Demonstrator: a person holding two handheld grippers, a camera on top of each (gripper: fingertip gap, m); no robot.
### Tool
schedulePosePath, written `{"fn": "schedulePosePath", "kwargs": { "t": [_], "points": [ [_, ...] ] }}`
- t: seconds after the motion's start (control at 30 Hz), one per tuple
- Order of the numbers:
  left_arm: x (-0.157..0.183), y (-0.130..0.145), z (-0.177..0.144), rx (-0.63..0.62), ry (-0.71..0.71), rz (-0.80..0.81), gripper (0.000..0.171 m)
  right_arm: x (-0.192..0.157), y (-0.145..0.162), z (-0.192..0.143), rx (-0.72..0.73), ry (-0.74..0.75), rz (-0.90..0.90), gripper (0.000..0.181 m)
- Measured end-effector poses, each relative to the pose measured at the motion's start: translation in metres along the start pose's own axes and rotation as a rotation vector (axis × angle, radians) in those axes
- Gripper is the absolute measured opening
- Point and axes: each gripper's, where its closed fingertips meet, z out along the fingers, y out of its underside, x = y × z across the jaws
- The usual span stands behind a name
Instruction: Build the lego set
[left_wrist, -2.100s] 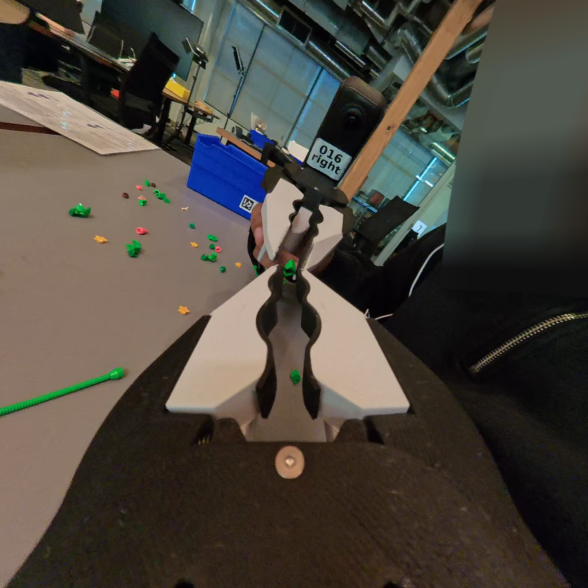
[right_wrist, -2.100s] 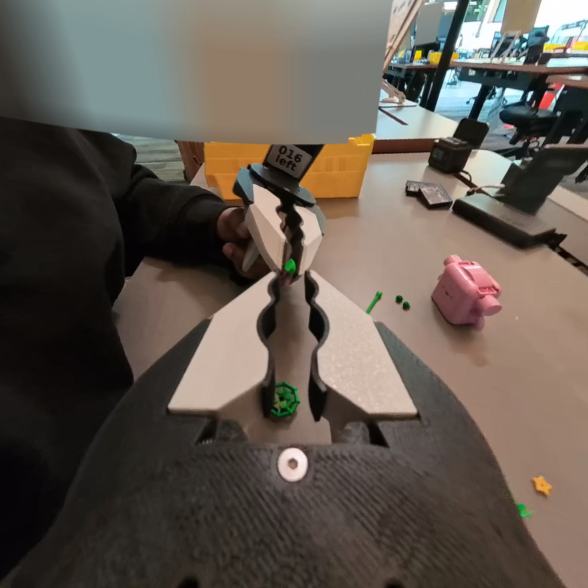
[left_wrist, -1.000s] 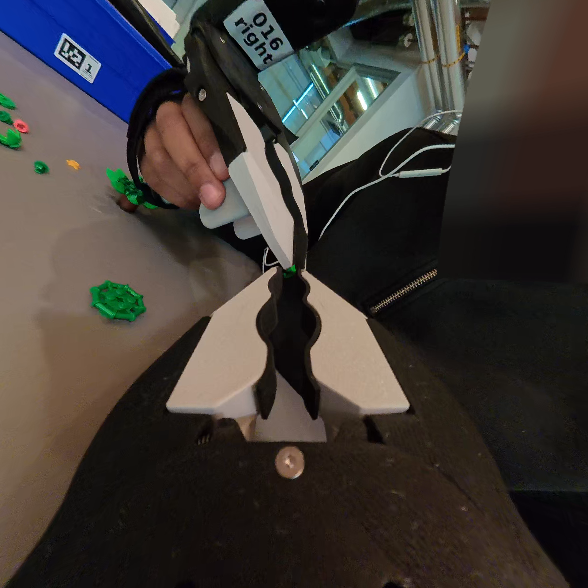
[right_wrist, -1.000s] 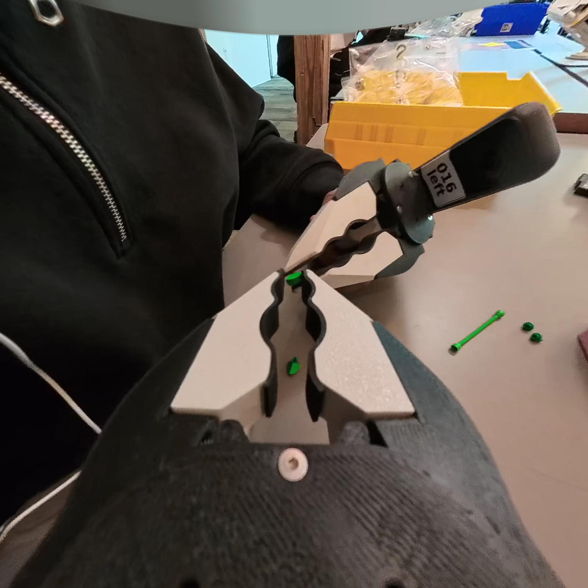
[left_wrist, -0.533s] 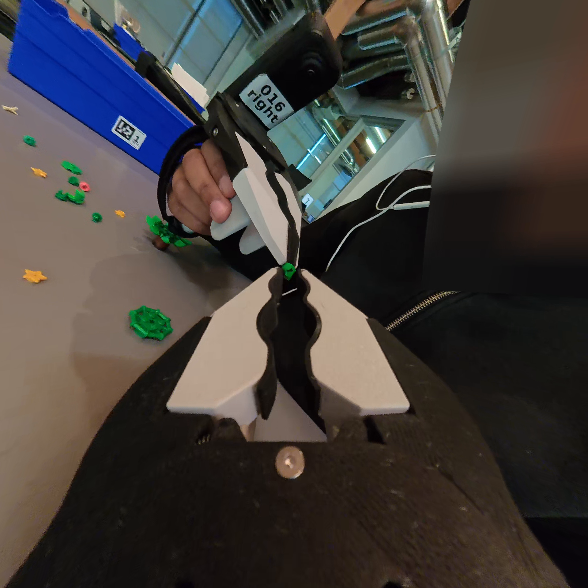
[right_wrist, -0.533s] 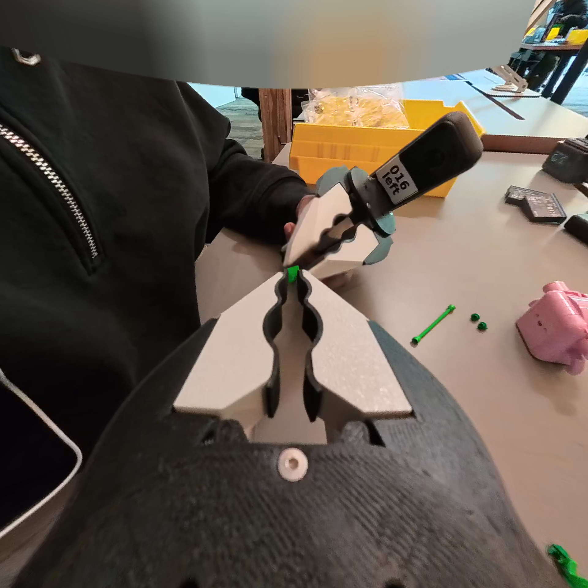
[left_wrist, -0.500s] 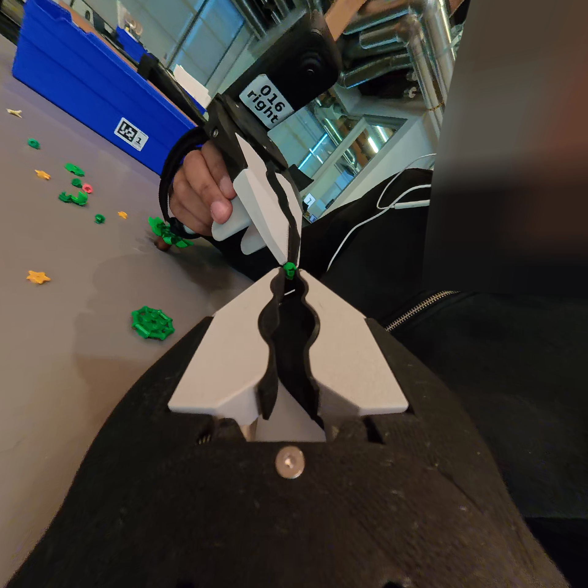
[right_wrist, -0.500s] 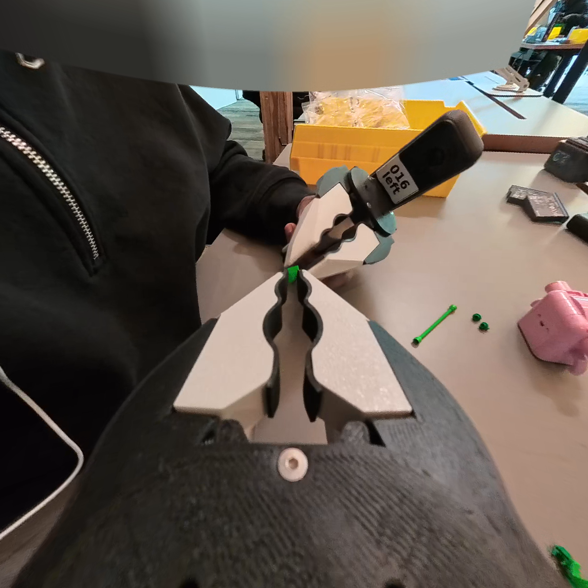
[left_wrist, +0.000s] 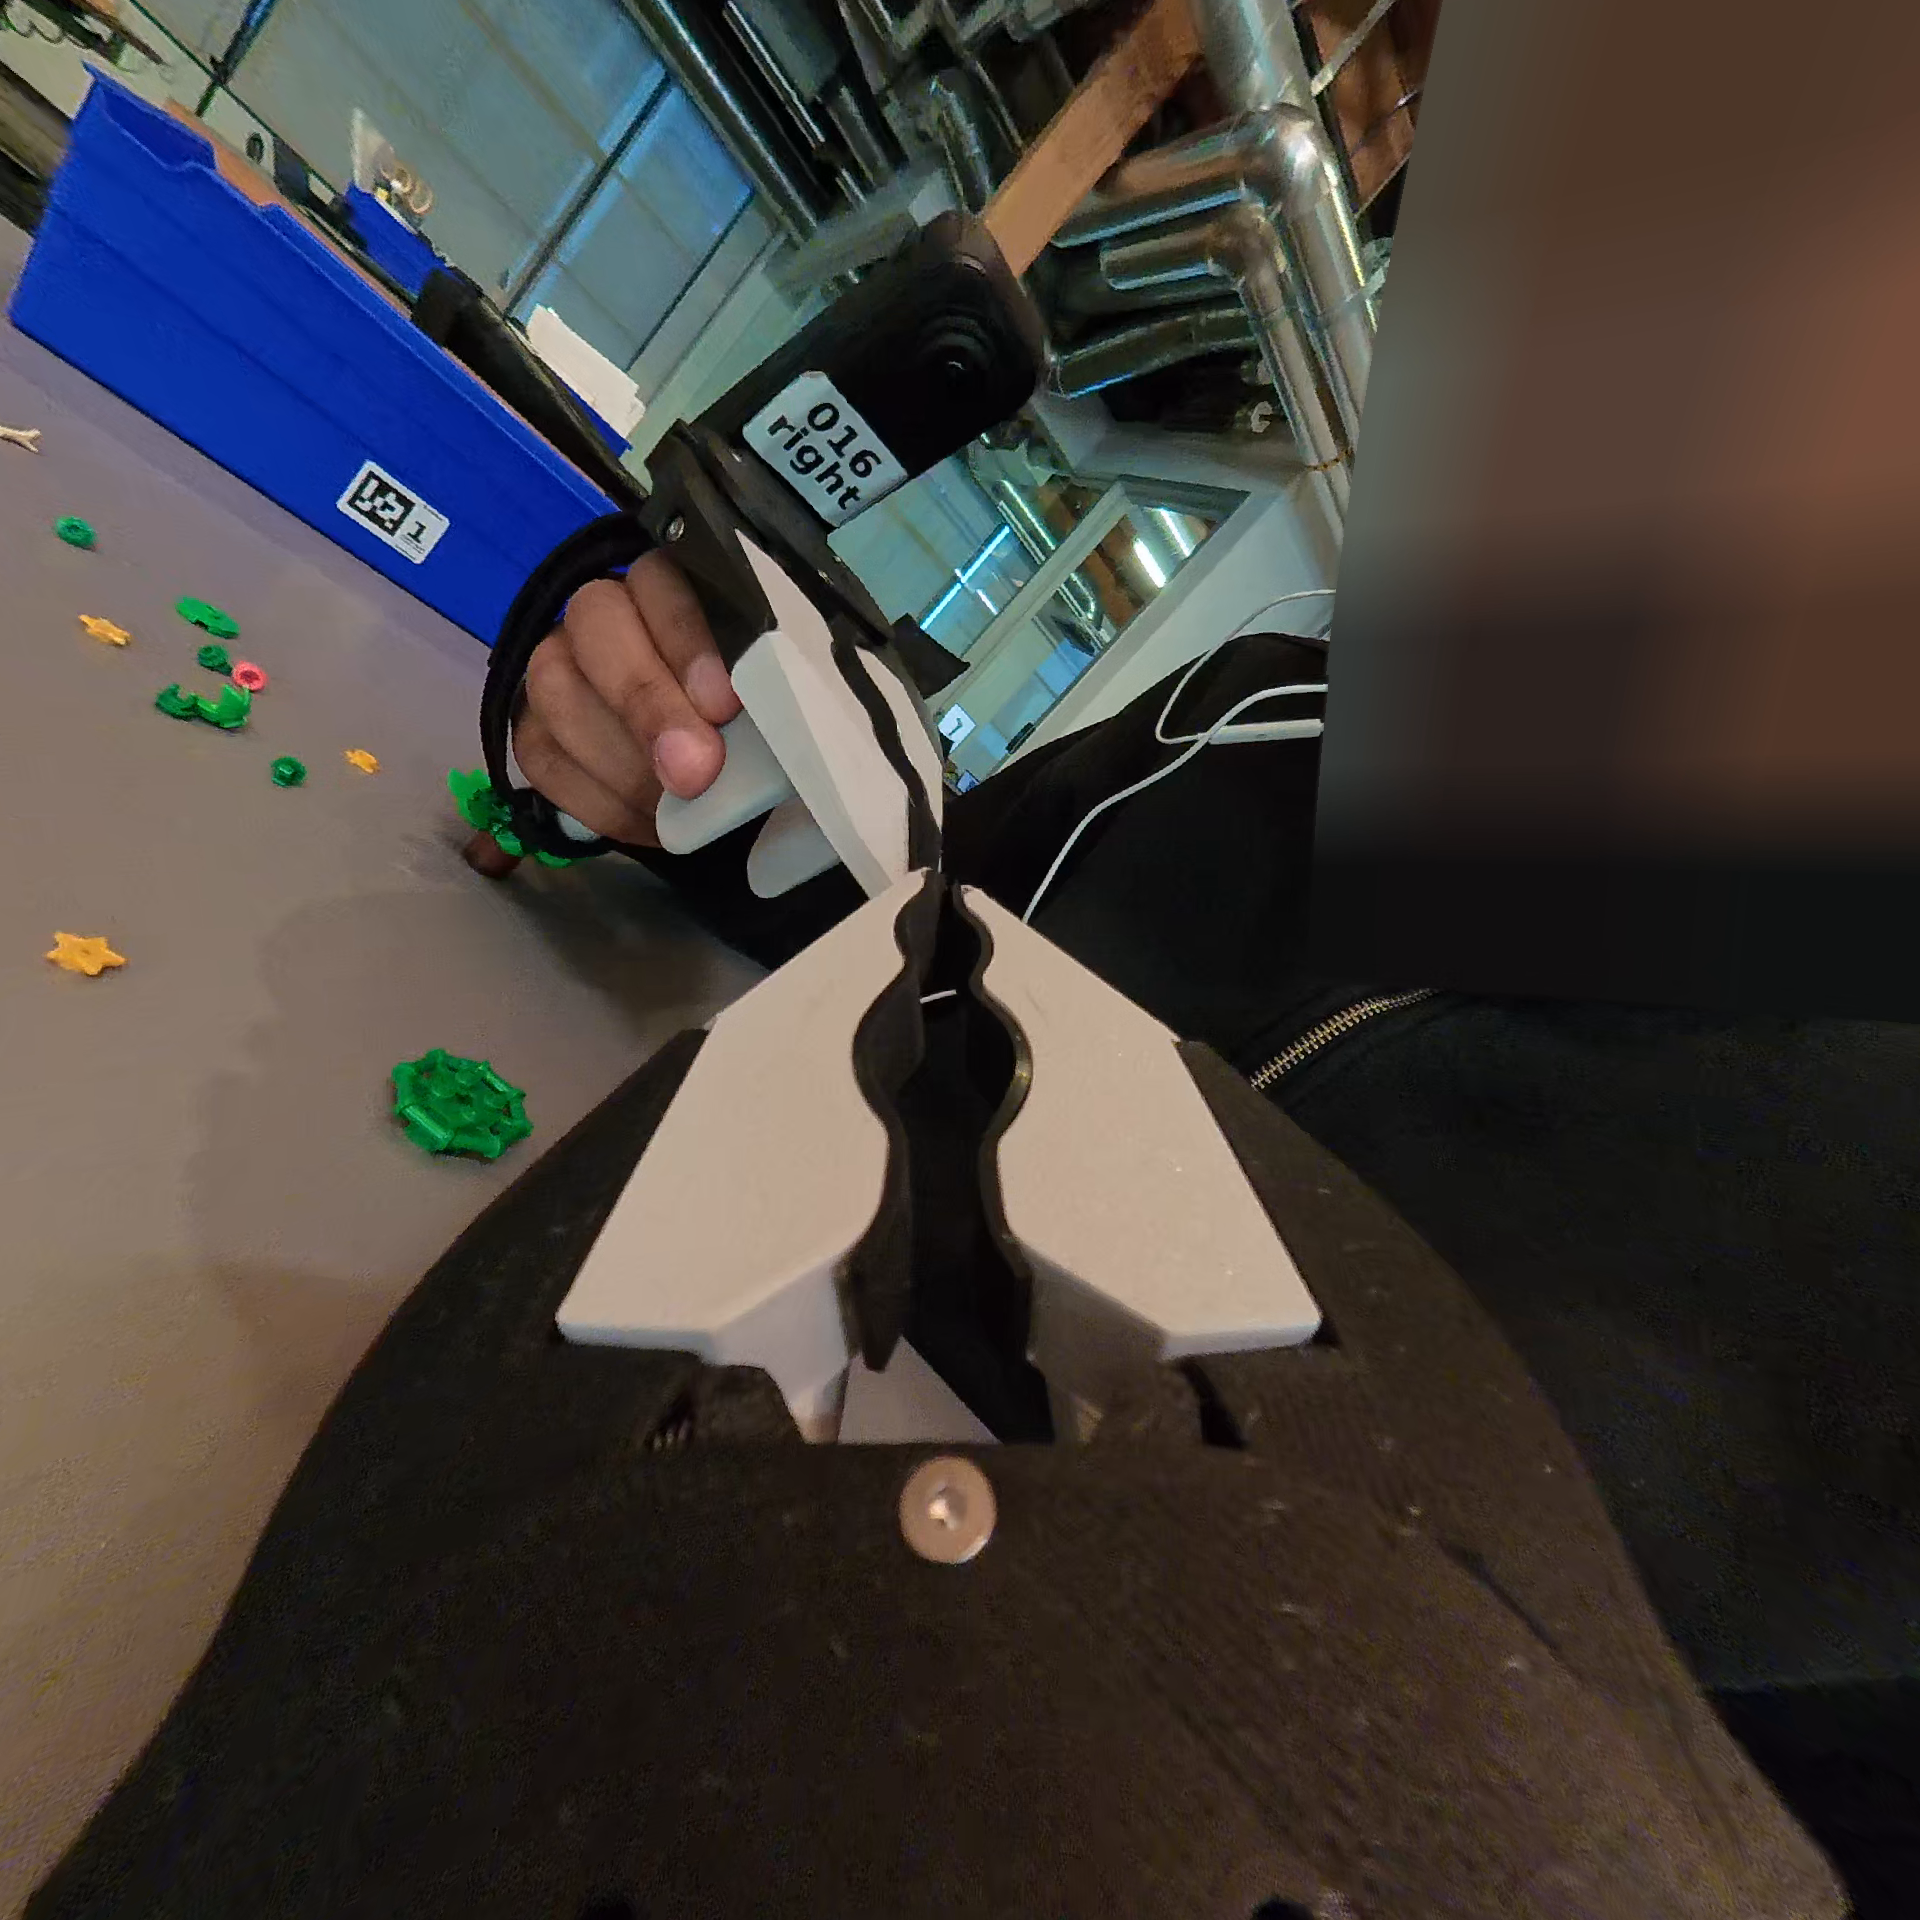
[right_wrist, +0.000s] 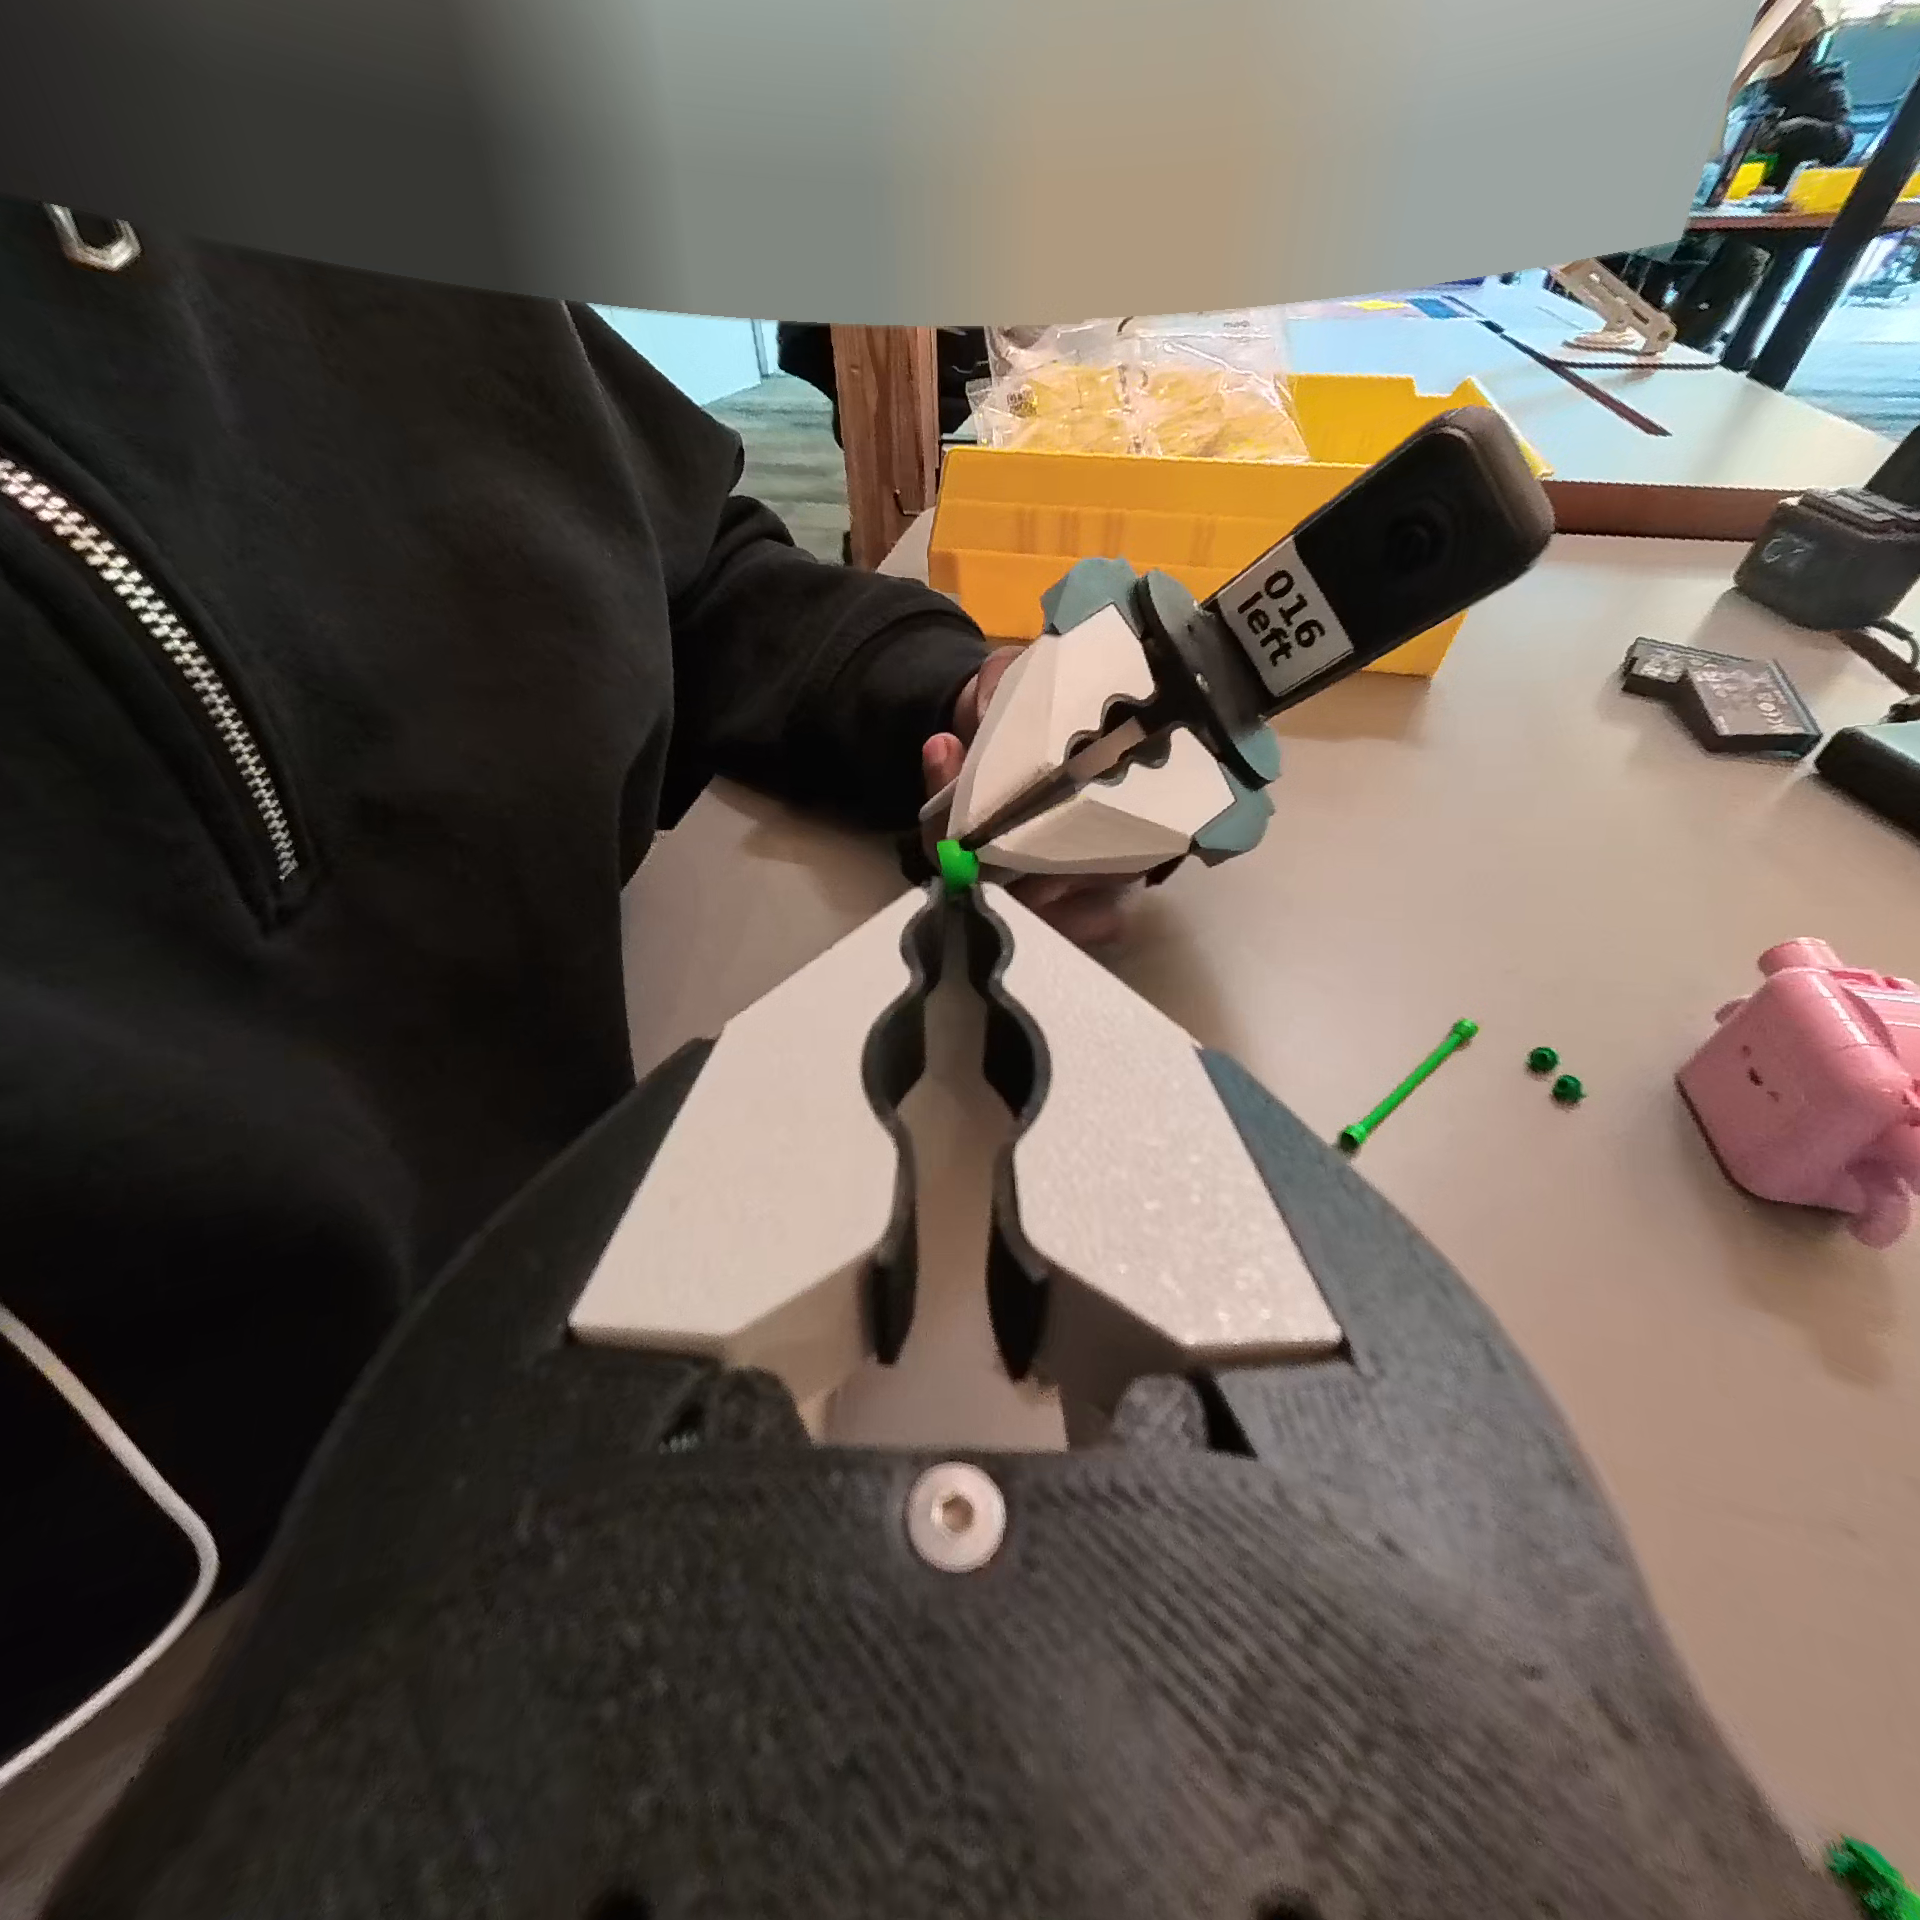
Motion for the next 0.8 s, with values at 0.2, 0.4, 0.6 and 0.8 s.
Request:
{"fn": "schedulePosePath", "kwargs": {
  "t": [0.2, 0.4, 0.6, 0.8],
  "points": [
    [-0.002, 0.0, 0.001, -0.001, -0.02, 0.014, 0.0, 0.002, -0.002, 0.001, 0.021, -0.011, 0.047, 0.004],
    [-0.004, 0.0, 0.001, -0.003, -0.049, 0.047, 0.0, 0.005, 0.0, 0.0, 0.008, -0.001, 0.071, 0.0],
    [-0.008, -0.017, -0.013, 0.043, -0.142, 0.125, 0.0, 0.029, 0.0, -0.017, 0.007, 0.129, 0.088, 0.0],
    [-0.019, -0.029, -0.047, -0.062, -0.458, 0.39, 0.0, 0.048, -0.004, -0.033, 0.047, 0.219, 0.148, 0.007]
  ]
}}
